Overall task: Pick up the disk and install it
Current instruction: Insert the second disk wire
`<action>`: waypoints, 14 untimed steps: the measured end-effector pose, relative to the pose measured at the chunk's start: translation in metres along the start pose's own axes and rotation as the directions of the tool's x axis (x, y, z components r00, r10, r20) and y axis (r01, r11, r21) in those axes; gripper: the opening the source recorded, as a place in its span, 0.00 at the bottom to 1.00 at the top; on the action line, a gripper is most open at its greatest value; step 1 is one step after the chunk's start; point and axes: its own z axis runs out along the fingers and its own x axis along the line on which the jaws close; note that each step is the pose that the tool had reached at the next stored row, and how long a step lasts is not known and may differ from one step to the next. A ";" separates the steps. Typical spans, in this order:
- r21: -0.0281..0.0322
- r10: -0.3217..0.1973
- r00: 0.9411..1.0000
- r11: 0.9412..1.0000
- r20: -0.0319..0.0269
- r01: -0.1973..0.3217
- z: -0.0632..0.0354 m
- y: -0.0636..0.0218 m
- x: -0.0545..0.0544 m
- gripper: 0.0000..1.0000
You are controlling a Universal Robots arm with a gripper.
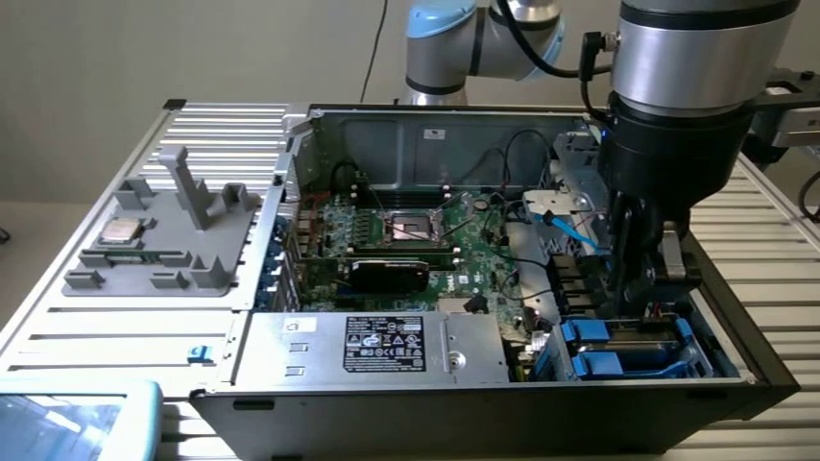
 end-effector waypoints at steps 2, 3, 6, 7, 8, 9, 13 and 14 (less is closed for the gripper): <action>0.000 -0.001 1.000 1.000 -0.002 0.001 0.0000 0.0001 0.000 0.32; 0.000 -0.002 1.000 1.000 -0.003 0.002 0.0000 0.0001 0.000 0.32; 0.001 -0.006 1.000 1.000 -0.009 0.006 0.0000 0.0001 0.000 0.32; 0.001 -0.007 1.000 1.000 -0.011 0.007 0.0000 0.0001 0.000 0.32; 0.001 -0.008 1.000 1.000 -0.013 0.008 0.0000 0.0001 0.000 0.32; 0.001 -0.010 1.000 1.000 -0.014 0.010 0.0000 0.0001 0.000 0.32; 0.001 -0.013 1.000 1.000 -0.018 0.013 0.0001 0.0001 0.000 0.32; 0.001 -0.014 1.000 1.000 -0.018 0.014 0.0000 0.0001 0.000 0.32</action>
